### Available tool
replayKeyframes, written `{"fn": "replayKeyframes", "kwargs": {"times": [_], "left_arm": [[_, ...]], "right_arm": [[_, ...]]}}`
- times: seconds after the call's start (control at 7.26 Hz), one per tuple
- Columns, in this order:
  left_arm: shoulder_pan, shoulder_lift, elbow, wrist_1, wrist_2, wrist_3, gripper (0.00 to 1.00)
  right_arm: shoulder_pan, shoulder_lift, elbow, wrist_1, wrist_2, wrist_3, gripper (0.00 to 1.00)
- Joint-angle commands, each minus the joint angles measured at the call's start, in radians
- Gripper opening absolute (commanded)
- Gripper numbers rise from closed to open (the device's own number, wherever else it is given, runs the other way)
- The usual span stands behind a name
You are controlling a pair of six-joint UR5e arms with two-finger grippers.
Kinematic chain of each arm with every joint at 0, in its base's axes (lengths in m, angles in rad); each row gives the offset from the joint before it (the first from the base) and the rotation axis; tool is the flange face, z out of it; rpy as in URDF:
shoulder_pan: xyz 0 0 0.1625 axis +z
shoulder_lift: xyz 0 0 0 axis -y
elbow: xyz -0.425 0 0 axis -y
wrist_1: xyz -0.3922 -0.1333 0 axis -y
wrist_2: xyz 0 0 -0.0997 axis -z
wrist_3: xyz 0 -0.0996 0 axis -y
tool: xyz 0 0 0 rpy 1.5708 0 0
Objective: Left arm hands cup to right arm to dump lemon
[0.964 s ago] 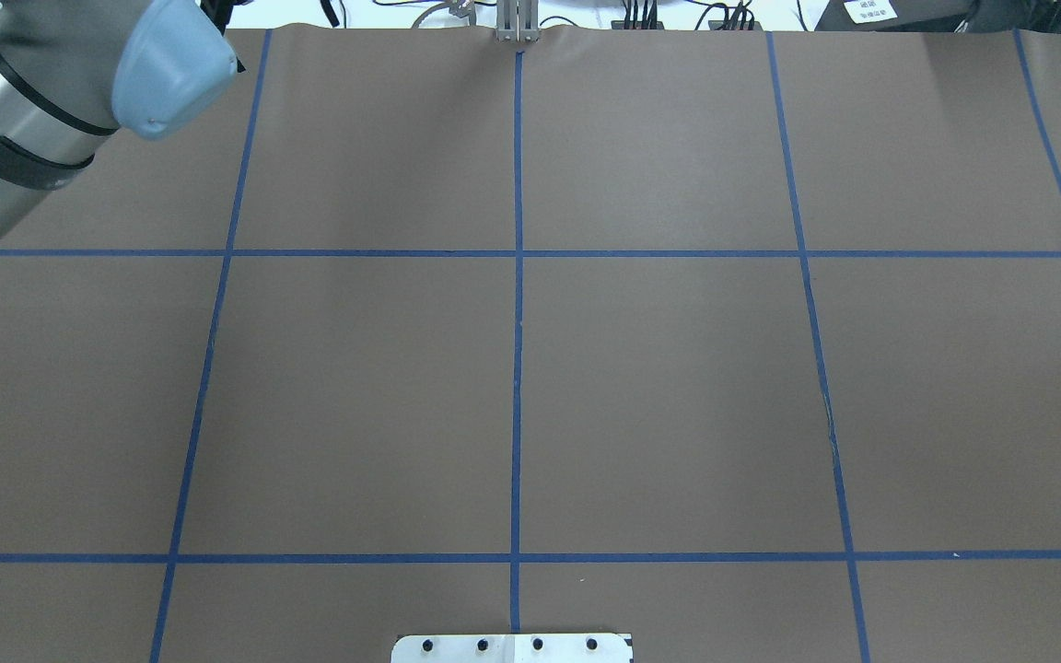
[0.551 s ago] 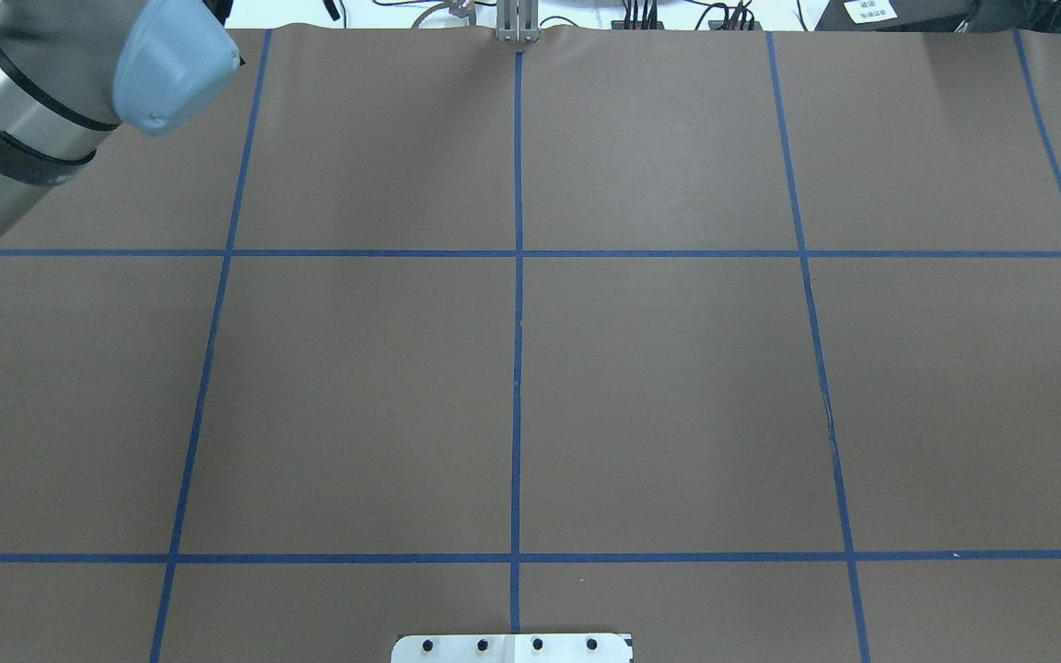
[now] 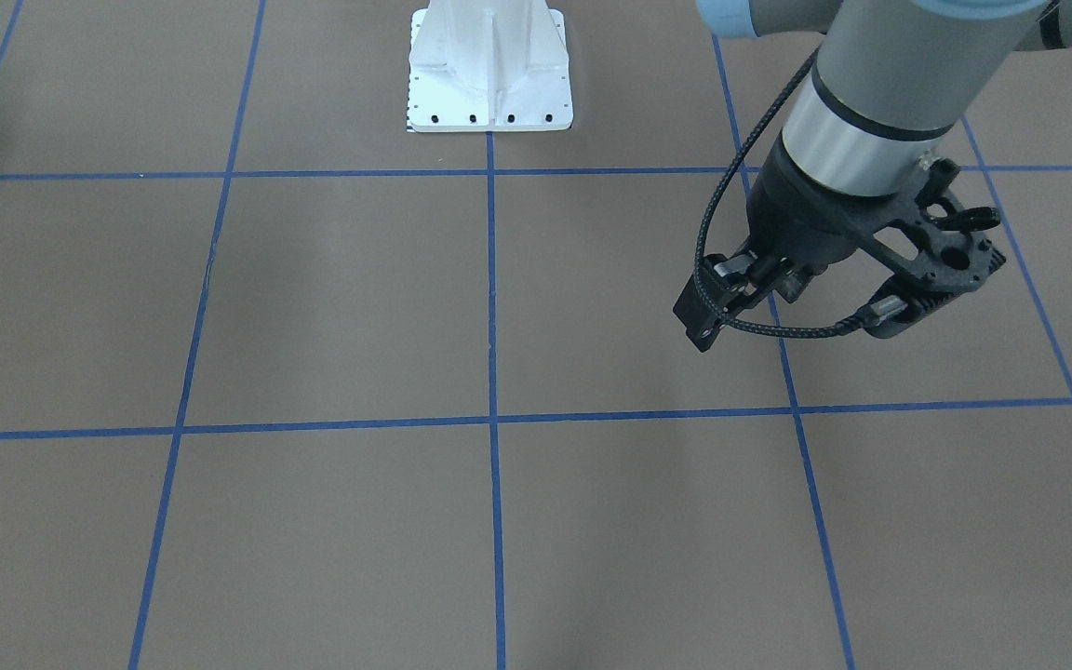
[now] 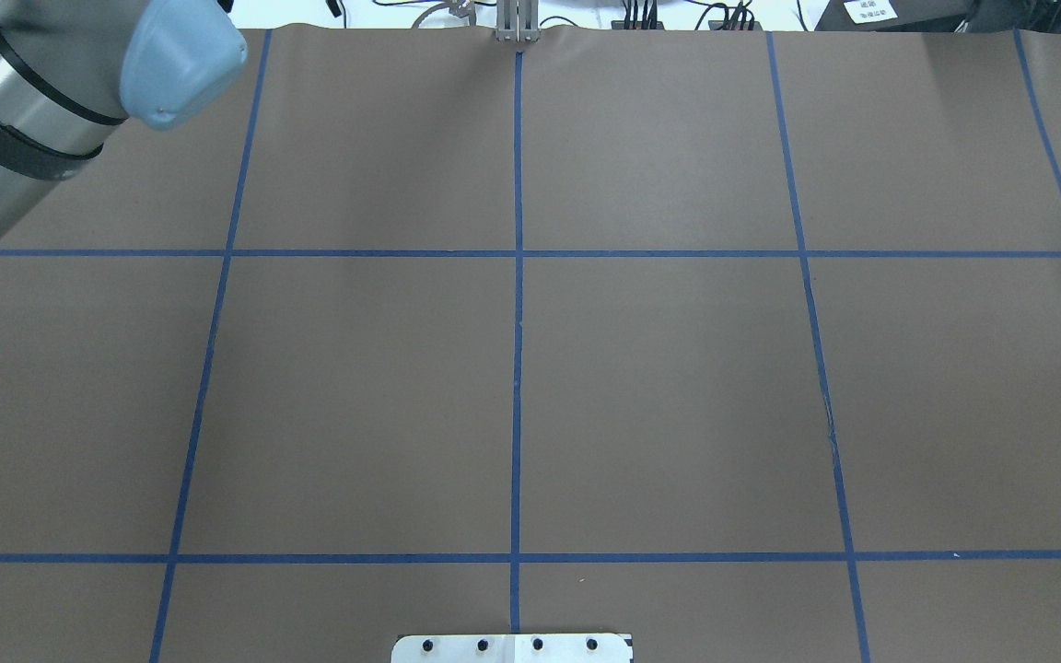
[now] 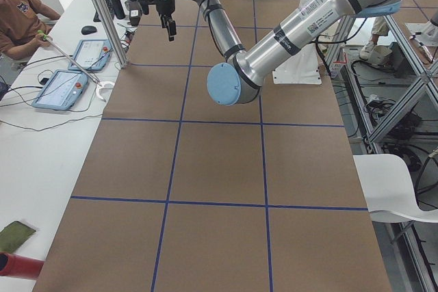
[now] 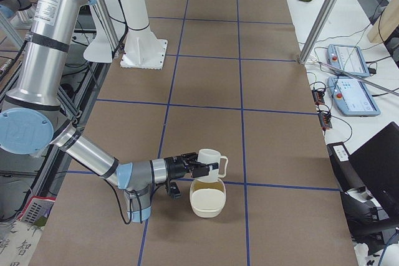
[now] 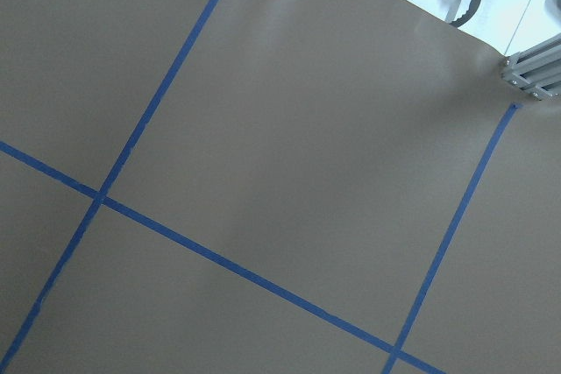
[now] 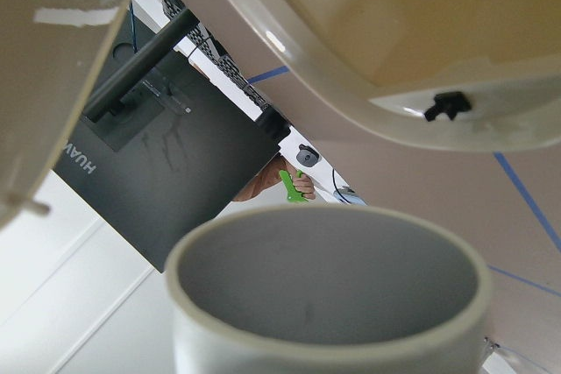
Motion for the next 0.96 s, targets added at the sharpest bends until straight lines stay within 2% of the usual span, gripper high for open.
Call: {"fn": "replayKeyframes", "kwargs": {"times": [0.0,0.14,0.28,0.55,0.69,0.83], "left_arm": [[0.004,0.002,0.005,0.000,0.001,0.001,1.00],[0.017,0.002,0.007,0.000,0.001,-0.001,1.00],[0.023,0.005,0.010,-0.002,-0.001,0.001,1.00],[0.029,0.009,0.020,-0.003,-0.001,0.002,1.00],[0.029,0.009,0.037,-0.006,-0.002,0.004,1.00],[0.029,0.007,0.053,-0.011,-0.002,0.004,1.00]], "right_arm": [[0.001,-0.004,0.070,-0.047,0.034,-0.169,0.00],[0.001,-0.004,0.162,-0.152,0.033,-0.213,0.00],[0.000,0.002,0.267,-0.276,0.028,-0.330,0.00],[-0.002,0.004,0.534,-0.636,0.036,-0.464,0.00],[-0.008,0.054,0.625,-0.806,0.039,-0.581,0.00],[-0.042,0.098,0.665,-0.898,0.033,-0.690,0.00]]}}
